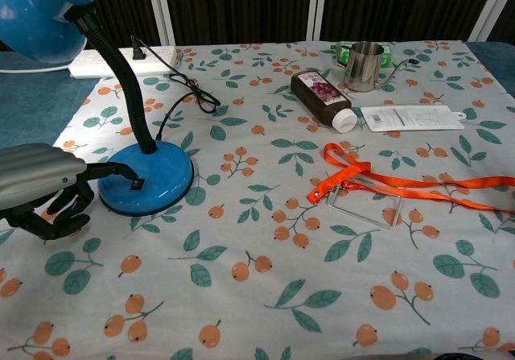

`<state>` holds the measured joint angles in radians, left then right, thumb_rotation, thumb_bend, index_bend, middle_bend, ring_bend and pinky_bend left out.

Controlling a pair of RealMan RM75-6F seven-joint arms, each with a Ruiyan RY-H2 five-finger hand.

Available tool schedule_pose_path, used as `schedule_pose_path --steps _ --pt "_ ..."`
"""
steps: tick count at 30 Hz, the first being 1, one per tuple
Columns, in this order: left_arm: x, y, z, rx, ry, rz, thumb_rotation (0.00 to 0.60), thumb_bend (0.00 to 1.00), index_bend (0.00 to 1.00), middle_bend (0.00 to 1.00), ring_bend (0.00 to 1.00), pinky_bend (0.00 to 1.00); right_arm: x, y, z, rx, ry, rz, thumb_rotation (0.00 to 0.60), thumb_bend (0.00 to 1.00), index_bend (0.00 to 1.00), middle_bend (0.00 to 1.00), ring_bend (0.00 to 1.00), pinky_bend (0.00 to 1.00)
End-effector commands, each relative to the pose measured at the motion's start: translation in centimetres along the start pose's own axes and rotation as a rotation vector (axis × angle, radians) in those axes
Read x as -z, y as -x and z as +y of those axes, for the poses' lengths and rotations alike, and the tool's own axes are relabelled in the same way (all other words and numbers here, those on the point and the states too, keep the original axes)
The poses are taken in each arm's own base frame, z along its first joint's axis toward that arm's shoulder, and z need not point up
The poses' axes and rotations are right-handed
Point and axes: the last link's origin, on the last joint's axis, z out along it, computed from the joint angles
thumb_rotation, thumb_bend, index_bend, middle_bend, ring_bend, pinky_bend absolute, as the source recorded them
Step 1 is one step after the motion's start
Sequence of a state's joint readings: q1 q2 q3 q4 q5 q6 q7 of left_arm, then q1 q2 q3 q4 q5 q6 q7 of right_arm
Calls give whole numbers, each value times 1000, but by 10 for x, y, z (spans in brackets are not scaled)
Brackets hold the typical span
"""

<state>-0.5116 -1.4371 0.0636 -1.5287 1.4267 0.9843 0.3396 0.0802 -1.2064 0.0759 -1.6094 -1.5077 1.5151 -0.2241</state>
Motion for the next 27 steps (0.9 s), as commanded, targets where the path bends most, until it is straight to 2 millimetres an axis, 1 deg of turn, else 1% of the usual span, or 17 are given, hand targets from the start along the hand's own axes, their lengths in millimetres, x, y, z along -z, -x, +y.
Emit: schedule_pose_path --steps 1,27 --pt "0 0 0 0 1 0 600 504 118 733 648 691 0 0 0 0 0 0 600 180 8 55 67 169" --pt "-2 3 0 -3 -2 -9 600 504 118 733 649 691 0 0 0 0 5 -1 600 179 8 55 67 169"
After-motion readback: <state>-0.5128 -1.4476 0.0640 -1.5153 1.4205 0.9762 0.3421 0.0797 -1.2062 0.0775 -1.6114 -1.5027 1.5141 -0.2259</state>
